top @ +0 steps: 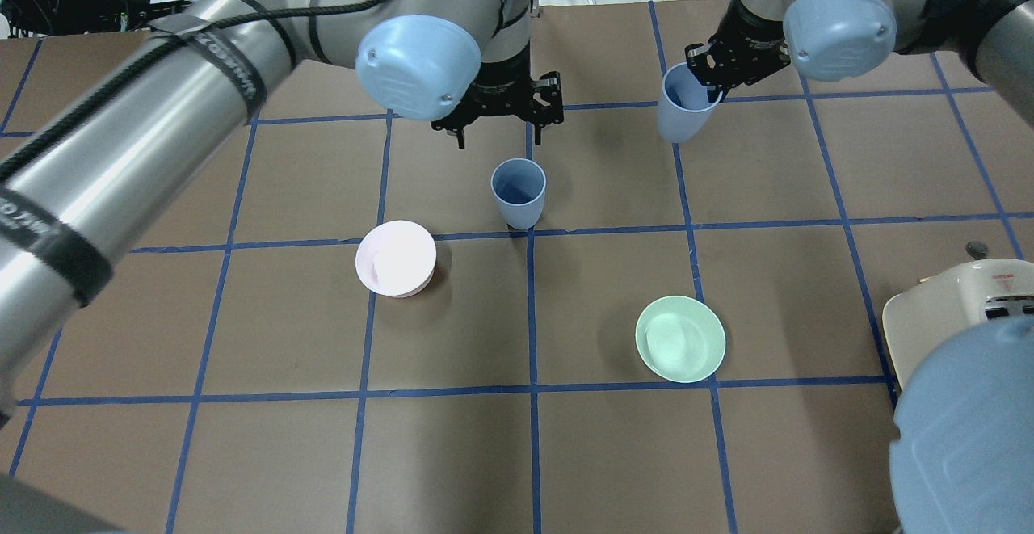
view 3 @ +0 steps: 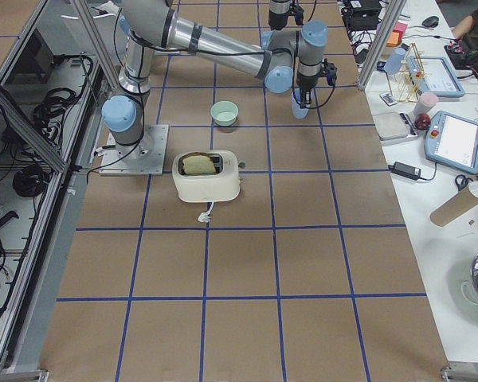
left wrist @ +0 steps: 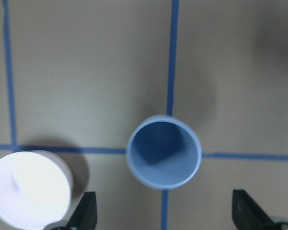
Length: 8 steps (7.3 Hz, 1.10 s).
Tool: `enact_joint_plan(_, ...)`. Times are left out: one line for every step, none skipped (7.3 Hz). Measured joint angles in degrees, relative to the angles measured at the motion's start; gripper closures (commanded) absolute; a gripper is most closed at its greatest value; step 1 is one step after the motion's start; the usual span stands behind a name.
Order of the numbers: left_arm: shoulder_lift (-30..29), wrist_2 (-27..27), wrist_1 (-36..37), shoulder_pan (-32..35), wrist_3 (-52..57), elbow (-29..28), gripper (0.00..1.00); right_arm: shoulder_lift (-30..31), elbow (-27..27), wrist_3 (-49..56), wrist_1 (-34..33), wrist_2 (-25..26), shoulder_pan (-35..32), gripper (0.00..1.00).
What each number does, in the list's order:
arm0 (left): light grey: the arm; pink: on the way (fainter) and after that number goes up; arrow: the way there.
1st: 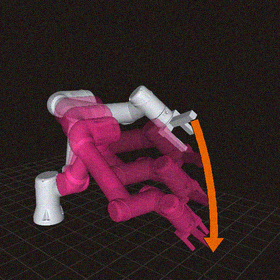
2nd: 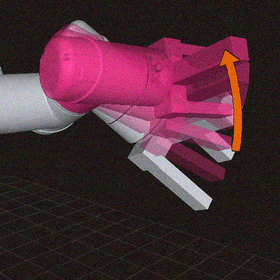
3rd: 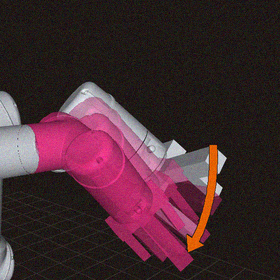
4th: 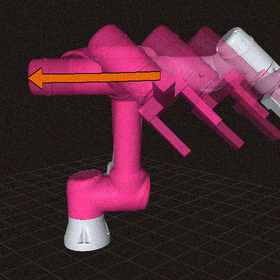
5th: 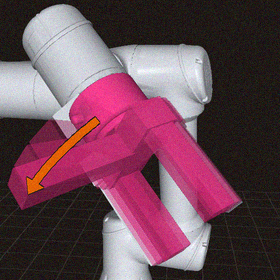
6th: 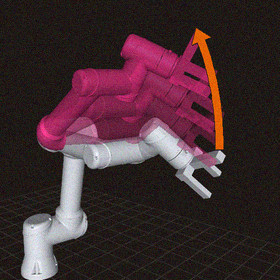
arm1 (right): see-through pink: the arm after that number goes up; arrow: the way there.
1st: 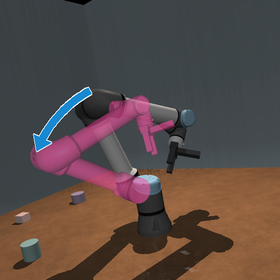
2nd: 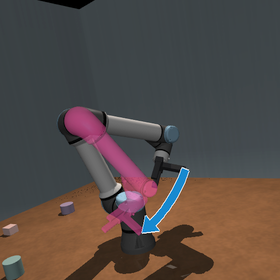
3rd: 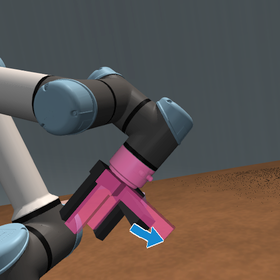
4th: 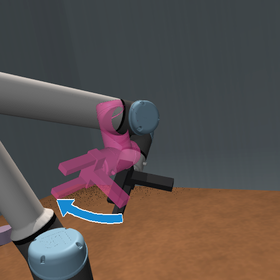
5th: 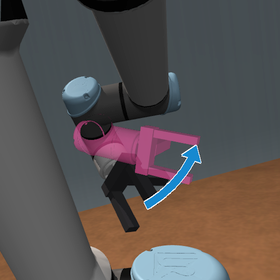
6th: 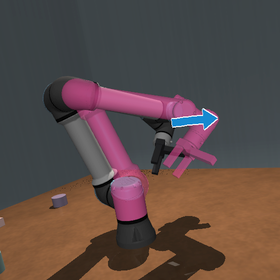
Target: Stack blue cups with both arms
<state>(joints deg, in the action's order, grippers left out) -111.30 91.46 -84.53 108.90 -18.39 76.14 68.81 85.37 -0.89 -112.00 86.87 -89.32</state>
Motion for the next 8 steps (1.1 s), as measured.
enact_joint_plan(4.8, 0.0, -5.8, -2.0, 4.5, 0.7, 0.0, 1.6, 0.0, -5.7, 1.8, 0.0, -4.3, 1.0)
enact_joint_plan(10.0, 0.0, -9.2, -3.6, 7.5, 3.2, 0.0, 2.8, 0.0, -12.1, 2.9, -0.1, -9.0, 1.0)
enact_joint_plan(15.0, 0.1, -9.1, -5.5, 9.4, 7.8, 0.0, 3.6, -0.1, -18.6, 3.4, -0.1, -13.6, 1.0)
enact_joint_plan(19.0, 0.0, -6.3, -7.6, 11.3, 12.3, 0.0, 3.8, -0.3, -24.0, 3.6, 0.0, -17.7, 1.0)
enact_joint_plan(21.3, 0.0, -3.5, -9.2, 12.8, 15.2, 0.0, 3.7, -0.2, -27.2, 3.8, 0.2, -20.7, 1.0)
enact_joint_plan(22.2, 0.0, -2.2, -10.2, 13.4, 16.4, 0.0, 3.4, 0.0, -28.2, 3.7, 0.6, -22.1, 1.0)
enact_joint_plan(22.4, 0.0, -1.6, -10.7, 13.6, 16.7, 0.0, 2.9, 0.2, -28.2, 3.5, 0.9, -22.6, 1.0)
enact_joint_plan(22.4, 0.0, -1.3, -10.9, 13.7, 16.8, 0.0, 2.5, 0.2, -28.0, 3.3, 1.0, -22.6, 1.0)
